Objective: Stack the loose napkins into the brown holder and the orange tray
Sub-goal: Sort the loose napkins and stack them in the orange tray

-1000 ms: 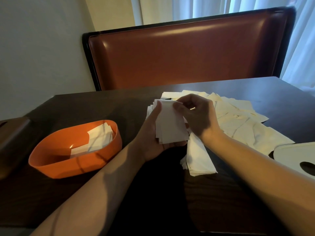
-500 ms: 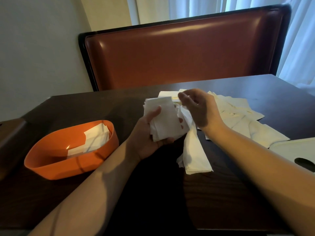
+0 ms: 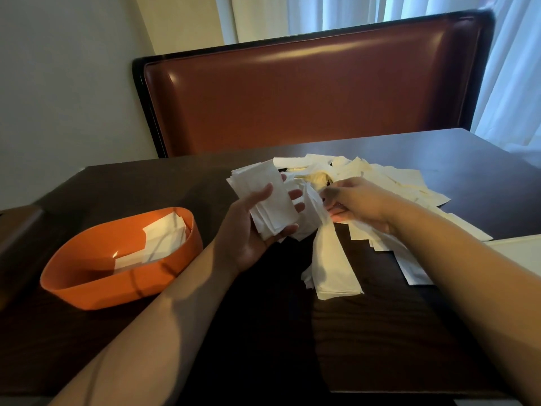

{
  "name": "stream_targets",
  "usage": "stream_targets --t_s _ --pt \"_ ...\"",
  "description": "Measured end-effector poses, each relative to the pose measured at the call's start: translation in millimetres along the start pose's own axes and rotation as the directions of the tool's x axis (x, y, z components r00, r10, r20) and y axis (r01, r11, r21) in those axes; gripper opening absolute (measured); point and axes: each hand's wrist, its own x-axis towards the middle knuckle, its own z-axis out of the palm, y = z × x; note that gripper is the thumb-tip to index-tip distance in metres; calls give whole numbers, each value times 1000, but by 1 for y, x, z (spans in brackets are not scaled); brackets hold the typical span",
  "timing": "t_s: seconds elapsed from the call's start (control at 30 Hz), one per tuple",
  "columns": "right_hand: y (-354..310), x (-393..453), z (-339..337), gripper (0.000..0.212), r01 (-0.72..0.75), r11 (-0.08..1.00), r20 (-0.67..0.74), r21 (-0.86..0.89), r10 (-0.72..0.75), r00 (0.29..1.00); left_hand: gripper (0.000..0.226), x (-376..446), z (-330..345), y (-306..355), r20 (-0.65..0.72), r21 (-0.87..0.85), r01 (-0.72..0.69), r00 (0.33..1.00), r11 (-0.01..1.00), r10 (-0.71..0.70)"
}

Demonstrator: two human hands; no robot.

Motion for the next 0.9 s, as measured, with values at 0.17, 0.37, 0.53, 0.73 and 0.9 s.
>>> stream_targets --t_s 0.17,0.37,0.53,0.73,0.9 --pt "1 0 8 32 -11 997 29 -72 13 1000 32 2 1 -2 -45 44 58 997 997 -56" --pt "1 -2 12 27 64 995 -47 77 -61 997 19 1 4 0 14 63 64 998 996 -65" --pt "2 -4 17 29 137 990 -28 23 -136 990 39 0 3 -1 27 26 97 995 995 -98" --pt "-1 -1 23 9 293 945 -123 143 -277 953 16 0 4 -1 -60 15 31 998 999 -30" --pt "0 1 11 23 289 909 -217 300 -230 949 25 0 0 1 -99 89 -143 983 986 152"
